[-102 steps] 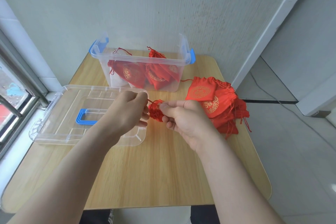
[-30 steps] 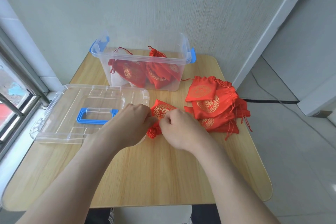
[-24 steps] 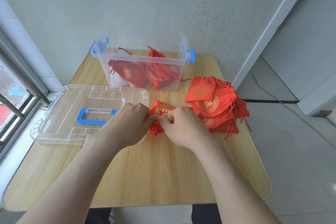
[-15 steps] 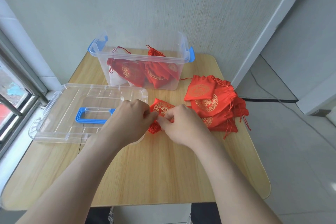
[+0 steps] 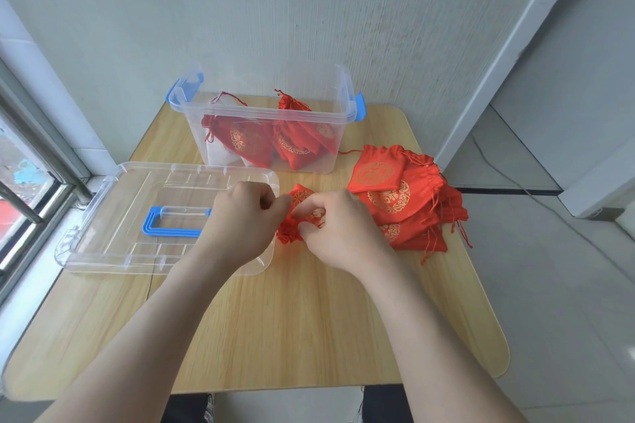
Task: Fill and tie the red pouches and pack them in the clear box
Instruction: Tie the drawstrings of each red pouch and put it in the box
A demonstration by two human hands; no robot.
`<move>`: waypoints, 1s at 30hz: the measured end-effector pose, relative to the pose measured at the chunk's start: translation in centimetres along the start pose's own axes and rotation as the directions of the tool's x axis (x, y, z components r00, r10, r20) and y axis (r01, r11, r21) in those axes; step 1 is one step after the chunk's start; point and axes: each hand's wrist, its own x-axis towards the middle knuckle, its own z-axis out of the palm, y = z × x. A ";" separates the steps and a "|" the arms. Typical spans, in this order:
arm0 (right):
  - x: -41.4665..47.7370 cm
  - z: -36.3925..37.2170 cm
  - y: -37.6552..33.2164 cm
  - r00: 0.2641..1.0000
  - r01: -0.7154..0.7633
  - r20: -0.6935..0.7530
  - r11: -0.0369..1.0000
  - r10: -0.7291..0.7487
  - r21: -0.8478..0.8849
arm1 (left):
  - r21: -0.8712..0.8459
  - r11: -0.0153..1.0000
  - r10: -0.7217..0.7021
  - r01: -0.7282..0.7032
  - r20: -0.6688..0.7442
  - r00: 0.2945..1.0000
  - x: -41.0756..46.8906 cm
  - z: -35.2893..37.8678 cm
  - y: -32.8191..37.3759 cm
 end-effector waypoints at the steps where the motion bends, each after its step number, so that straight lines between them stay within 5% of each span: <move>1: 0.0 0.0 -0.1 1.000 0.009 -0.001 1.000 -0.009 0.013 | -0.055 0.998 -0.016 0.016 -0.002 1.000 0.0 0.1 0.2; 6: -0.1 0.1 0.0 1.000 -0.026 0.004 0.996 0.026 0.088 | -0.457 0.870 -0.135 0.183 0.136 0.981 0.0 0.2 0.7; 11: 0.1 0.2 0.3 0.993 -0.083 -0.067 0.976 0.098 0.201 | -0.618 0.728 -0.215 0.297 0.206 0.955 -0.3 0.0 1.5; 18: 0.3 0.1 0.7 0.990 0.034 -0.138 0.960 0.006 0.279 | -0.500 0.830 -0.147 0.248 0.232 0.961 -0.2 -0.1 1.5; 23: 0.2 0.4 0.2 0.993 0.114 -0.054 0.936 -0.102 0.332 | -0.432 0.887 -0.064 0.165 0.240 0.969 -0.4 0.2 1.6; 30: 0.3 -0.1 0.4 0.987 0.088 -0.160 0.922 -0.029 0.376 | -0.417 0.909 0.088 0.010 0.215 0.973 -0.3 0.1 1.0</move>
